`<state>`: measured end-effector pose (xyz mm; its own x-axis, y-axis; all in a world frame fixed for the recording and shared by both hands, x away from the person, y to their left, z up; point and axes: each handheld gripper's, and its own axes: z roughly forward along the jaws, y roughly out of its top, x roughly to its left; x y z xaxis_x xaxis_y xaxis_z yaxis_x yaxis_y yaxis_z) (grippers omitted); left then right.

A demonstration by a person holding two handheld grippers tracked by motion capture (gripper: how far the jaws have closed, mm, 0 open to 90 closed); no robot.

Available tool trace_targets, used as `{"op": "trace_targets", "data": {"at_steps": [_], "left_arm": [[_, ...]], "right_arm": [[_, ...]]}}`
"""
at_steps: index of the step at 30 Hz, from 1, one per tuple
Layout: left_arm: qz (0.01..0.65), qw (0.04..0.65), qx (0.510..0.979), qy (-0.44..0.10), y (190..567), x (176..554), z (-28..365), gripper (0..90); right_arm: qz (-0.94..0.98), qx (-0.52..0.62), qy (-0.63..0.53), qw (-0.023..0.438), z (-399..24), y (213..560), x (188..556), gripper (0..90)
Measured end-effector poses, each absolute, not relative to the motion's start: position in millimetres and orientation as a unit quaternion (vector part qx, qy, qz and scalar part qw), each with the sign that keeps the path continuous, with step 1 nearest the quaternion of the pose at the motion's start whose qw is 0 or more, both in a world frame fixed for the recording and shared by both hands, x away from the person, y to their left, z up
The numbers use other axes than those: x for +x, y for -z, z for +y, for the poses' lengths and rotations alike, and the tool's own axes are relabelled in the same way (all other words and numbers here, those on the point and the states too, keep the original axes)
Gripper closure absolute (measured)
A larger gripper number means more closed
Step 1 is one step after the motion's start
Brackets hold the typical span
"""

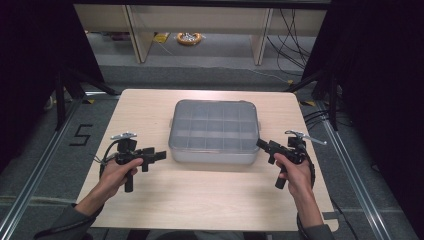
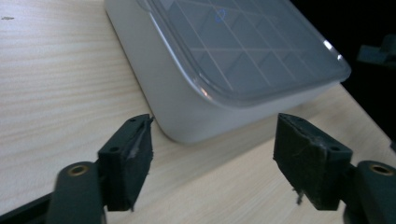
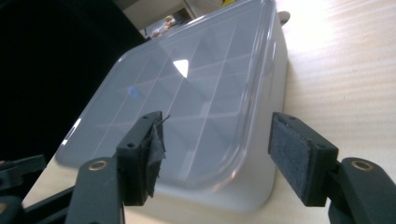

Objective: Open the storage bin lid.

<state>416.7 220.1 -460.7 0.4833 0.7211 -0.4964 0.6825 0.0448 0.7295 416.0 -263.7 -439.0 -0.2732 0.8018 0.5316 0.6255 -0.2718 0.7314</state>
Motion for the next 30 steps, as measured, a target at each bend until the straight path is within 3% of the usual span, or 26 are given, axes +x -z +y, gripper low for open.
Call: {"op": "trace_targets", "data": {"at_steps": [11, 14, 15, 19, 20, 21, 25, 30], "left_arm": [[0.519, 0.518, 0.679, -0.028, 451, 447, 219, 34.5], [0.524, 0.513, 0.68, -0.026, 451, 458, 219, 36.4], [0.528, 0.516, 0.674, -0.026, 451, 462, 217, 36.4], [0.539, 0.508, 0.671, -0.03, 451, 480, 216, 39.5], [0.54, 0.506, 0.672, -0.033, 451, 484, 215, 40.9], [0.538, 0.505, 0.673, -0.037, 450, 488, 214, 48.3], [0.544, 0.502, 0.671, -0.04, 451, 503, 212, 50.0], [0.554, 0.501, 0.664, -0.025, 454, 521, 207, 52.9]], "right_arm": [[0.578, 0.623, -0.522, 0.074, -264, 435, 449, 42.1], [0.587, 0.613, -0.521, 0.09, -267, 437, 457, 42.2], [0.574, 0.631, -0.518, 0.067, -264, 435, 456, 42.3], [0.572, 0.634, -0.516, 0.064, -265, 436, 466, 43.0], [0.572, 0.636, -0.513, 0.069, -264, 437, 469, 43.4], [0.585, 0.621, -0.515, 0.085, -266, 440, 475, 44.4], [0.573, 0.645, -0.502, 0.058, -261, 436, 478, 45.8], [0.584, 0.638, -0.499, 0.063, -261, 441, 489, 47.3]]}}
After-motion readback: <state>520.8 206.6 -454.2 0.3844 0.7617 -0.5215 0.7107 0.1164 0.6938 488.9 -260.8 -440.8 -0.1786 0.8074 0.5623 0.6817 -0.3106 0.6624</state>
